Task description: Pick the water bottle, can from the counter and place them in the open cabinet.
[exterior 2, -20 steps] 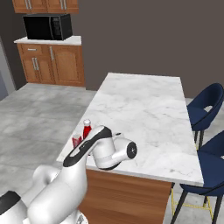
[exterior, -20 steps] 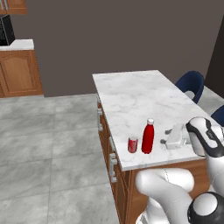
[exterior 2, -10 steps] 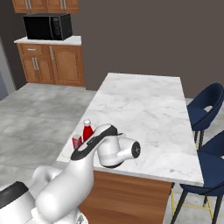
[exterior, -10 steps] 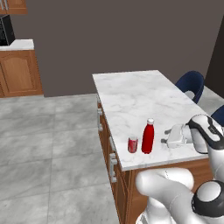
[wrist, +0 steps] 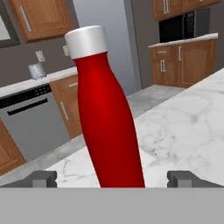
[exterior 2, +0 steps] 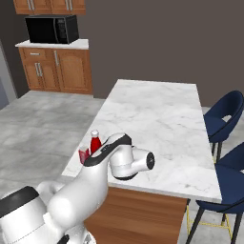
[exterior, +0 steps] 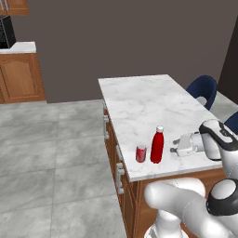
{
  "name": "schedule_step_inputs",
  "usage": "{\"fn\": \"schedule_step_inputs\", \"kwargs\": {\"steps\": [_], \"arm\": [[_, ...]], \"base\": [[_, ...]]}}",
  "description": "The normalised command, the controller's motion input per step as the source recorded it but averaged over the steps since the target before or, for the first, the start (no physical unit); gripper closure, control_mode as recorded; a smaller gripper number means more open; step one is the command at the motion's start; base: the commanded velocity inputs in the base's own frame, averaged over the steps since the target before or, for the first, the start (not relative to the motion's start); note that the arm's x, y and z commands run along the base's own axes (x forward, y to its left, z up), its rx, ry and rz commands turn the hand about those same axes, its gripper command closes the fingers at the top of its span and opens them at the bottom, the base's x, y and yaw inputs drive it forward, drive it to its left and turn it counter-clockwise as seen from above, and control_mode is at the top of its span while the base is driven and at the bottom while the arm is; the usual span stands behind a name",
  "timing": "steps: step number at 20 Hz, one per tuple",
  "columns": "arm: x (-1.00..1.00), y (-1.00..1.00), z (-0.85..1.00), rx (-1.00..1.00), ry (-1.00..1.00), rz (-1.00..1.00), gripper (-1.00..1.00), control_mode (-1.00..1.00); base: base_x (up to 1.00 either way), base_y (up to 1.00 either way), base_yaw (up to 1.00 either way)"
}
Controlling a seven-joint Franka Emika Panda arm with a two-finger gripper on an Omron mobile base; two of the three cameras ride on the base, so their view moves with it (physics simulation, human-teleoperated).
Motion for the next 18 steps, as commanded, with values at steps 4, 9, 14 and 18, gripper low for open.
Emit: {"fn": "schedule_step_inputs", "kwargs": {"steps": [4,9,14,18], "arm": [[0.06,0.0,-0.1,0.03,0.03,0.04,-1.0,-1.0],[0.06,0.01,-0.11,0.03,0.01,0.04,-1.0,-1.0],[0.07,0.09,-0.12,0.02,0.0,0.04,-1.0,-1.0],[0.13,0.21,-0.11,0.0,0.0,0.03,-1.0,-1.0]], "base": [[0.0,0.0,0.0],[0.0,0.0,0.0],[0.0,0.0,0.0],[0.0,0.0,0.0]]}}
